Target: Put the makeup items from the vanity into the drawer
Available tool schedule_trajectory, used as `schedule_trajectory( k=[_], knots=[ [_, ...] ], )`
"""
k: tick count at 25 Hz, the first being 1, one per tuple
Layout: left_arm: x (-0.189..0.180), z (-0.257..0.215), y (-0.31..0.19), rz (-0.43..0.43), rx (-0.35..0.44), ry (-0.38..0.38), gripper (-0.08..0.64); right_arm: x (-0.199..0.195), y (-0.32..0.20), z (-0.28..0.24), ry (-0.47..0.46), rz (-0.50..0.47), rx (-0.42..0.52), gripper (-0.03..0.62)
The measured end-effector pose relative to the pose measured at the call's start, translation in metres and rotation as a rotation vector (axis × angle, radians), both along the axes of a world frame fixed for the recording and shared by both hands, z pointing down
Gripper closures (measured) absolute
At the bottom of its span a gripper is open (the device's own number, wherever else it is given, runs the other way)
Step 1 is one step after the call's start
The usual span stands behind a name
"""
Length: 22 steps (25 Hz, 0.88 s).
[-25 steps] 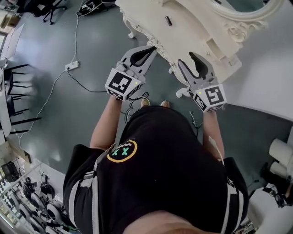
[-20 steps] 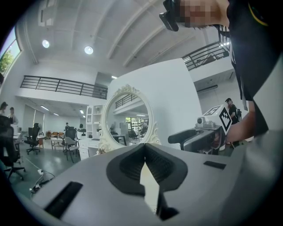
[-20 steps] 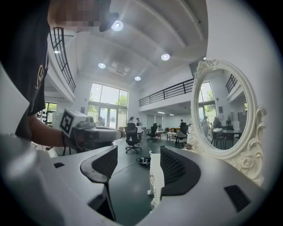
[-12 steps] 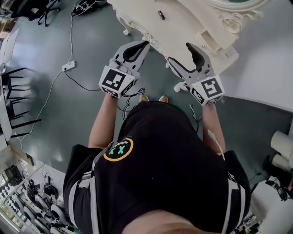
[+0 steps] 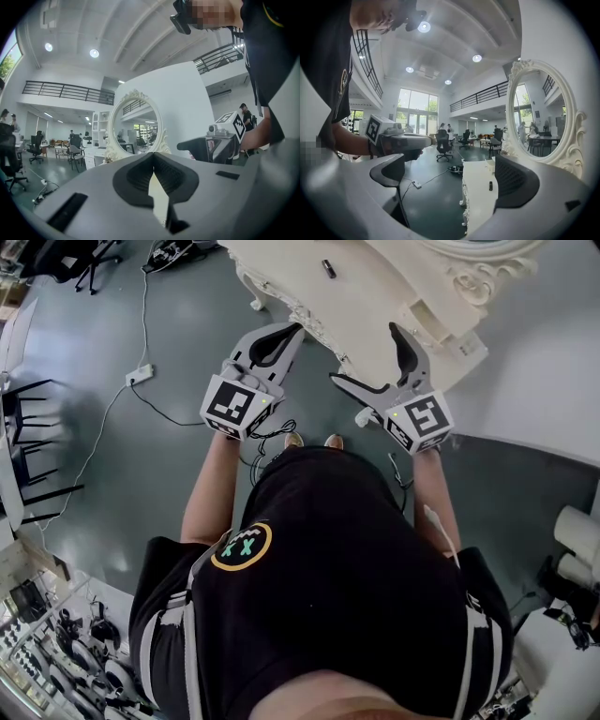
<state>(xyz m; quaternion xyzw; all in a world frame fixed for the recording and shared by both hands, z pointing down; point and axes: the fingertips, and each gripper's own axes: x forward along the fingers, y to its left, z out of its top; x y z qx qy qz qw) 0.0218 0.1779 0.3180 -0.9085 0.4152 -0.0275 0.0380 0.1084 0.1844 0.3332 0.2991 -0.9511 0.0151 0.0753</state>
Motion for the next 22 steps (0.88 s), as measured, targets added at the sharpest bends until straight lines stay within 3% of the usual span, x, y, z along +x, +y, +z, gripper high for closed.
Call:
schedule_trajectory(
  k=[22],
  knots=[
    [0.024,0.009,-0.022,-0.029,-0.010,-0.023,0.540,0.023,-0.028,0.012,0.006,-0.033,0.000,-0.006]
  ],
)
